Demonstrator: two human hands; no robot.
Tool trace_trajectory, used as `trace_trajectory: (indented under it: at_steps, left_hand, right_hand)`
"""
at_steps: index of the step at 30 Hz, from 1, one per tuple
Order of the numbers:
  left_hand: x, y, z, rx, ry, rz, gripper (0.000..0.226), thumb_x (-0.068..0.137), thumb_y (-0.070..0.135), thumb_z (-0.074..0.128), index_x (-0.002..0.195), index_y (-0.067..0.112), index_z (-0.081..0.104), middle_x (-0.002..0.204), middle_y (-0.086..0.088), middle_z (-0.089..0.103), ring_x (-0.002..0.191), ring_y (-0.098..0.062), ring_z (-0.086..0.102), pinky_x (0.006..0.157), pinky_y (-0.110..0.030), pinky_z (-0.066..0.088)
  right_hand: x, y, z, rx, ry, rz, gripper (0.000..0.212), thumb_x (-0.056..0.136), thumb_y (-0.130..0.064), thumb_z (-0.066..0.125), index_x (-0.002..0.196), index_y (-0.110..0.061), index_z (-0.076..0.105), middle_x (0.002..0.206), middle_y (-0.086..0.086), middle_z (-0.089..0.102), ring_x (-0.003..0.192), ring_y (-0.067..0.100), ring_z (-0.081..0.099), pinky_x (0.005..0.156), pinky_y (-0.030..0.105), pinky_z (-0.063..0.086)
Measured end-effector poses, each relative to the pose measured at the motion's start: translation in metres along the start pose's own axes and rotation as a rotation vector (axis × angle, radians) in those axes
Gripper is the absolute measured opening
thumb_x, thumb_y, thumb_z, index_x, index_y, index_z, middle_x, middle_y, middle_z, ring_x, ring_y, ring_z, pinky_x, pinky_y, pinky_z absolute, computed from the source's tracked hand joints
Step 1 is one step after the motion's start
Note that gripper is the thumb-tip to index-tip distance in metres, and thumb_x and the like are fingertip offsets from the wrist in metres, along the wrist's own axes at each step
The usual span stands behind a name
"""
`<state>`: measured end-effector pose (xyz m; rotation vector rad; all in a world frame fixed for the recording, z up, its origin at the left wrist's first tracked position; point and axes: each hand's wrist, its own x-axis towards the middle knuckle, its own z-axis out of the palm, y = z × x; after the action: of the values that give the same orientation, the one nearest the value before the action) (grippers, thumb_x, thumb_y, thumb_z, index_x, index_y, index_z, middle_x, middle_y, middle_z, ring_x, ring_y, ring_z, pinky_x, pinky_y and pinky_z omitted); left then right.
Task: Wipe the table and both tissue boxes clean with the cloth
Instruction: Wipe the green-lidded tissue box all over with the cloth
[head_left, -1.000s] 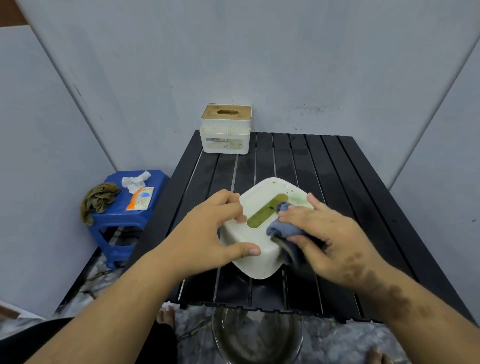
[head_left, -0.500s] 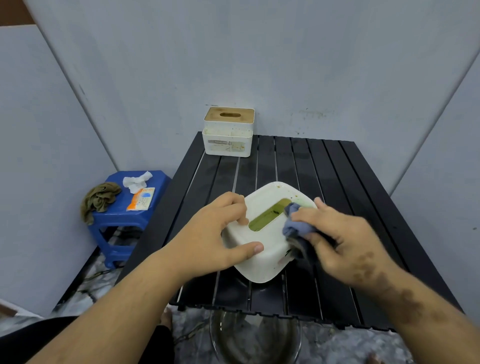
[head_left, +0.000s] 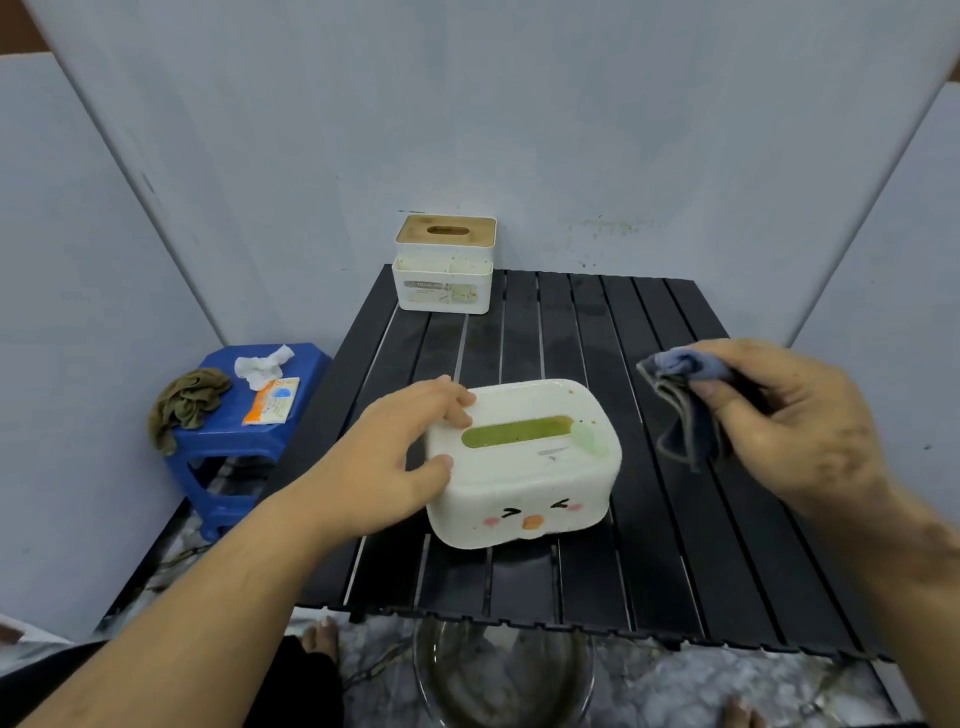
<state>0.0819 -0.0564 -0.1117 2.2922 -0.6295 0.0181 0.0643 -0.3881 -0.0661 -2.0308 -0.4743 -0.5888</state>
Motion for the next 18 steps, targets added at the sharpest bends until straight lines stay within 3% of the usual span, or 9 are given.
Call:
trace_trajectory:
  at_steps: [2,6,8,10,13,16,18]
  left_hand:
    - [0.003,0.003,0.002,0.047,0.026,-0.018,0.043,0.077,0.028,0.050,0.117,0.030,0.065,0.142,0.022,0.051,0.142,-0.001,0.035,0.117,-0.025,0.025]
    - [0.007,0.010,0.007,0.115,0.065,-0.038,0.055,0.081,0.014,0.038,0.124,0.028,0.068,0.138,0.025,0.046,0.133,0.016,0.026,0.112,-0.010,0.005]
    - [0.008,0.011,0.011,0.144,0.096,-0.043,0.056,0.084,0.015,0.035,0.127,0.025,0.068,0.136,0.025,0.046,0.133,0.012,0.029,0.108,-0.005,0.002]
    - [0.008,0.014,0.014,0.164,0.113,-0.059,0.051,0.090,0.034,0.036,0.129,0.025,0.066,0.136,0.023,0.048,0.136,0.004,0.032,0.108,-0.008,0.005]
    - [0.008,0.015,0.019,0.237,0.097,-0.062,0.070,0.082,0.066,0.035,0.134,0.027,0.061,0.142,0.020,0.047,0.140,0.000,0.031,0.111,-0.021,0.010]
    - [0.009,0.009,0.018,0.238,0.104,-0.041,0.071,0.082,0.066,0.037,0.138,0.028,0.059,0.147,0.019,0.047,0.142,0.001,0.032,0.117,-0.030,0.015]
    - [0.009,0.006,0.016,0.222,0.094,-0.023,0.068,0.084,0.061,0.036,0.139,0.029,0.058,0.148,0.021,0.047,0.140,0.006,0.030,0.120,-0.035,0.017]
  right_hand:
    - [-0.001,0.006,0.010,-0.024,-0.042,-0.014,0.031,0.086,0.006,0.064,0.105,-0.018,0.072,0.105,-0.008,0.072,0.103,0.013,0.067,0.093,0.028,0.052]
    - [-0.008,0.018,0.038,-0.110,-0.111,0.014,0.034,0.080,-0.002,0.074,0.108,-0.022,0.073,0.109,-0.013,0.070,0.106,0.004,0.063,0.098,0.026,0.049]
    - [-0.012,0.021,0.046,-0.098,-0.090,0.055,0.034,0.078,-0.001,0.075,0.106,-0.022,0.074,0.108,-0.013,0.070,0.105,0.003,0.064,0.097,0.025,0.049]
    - [-0.016,0.023,0.050,-0.101,-0.052,0.051,0.035,0.077,0.001,0.075,0.105,-0.018,0.074,0.109,-0.009,0.070,0.106,0.004,0.064,0.097,0.028,0.050]
    - [-0.022,0.022,0.050,-0.109,-0.128,0.053,0.034,0.082,-0.008,0.069,0.114,-0.019,0.071,0.121,-0.010,0.064,0.118,0.004,0.056,0.105,0.028,0.044]
    - [-0.028,0.015,0.048,-0.109,-0.238,0.032,0.031,0.088,-0.024,0.059,0.116,-0.022,0.071,0.125,-0.014,0.061,0.124,0.009,0.049,0.107,0.026,0.039]
    - [-0.029,0.011,0.046,-0.144,-0.268,-0.020,0.025,0.085,-0.025,0.064,0.108,-0.024,0.075,0.120,-0.016,0.063,0.120,0.011,0.051,0.103,0.023,0.040]
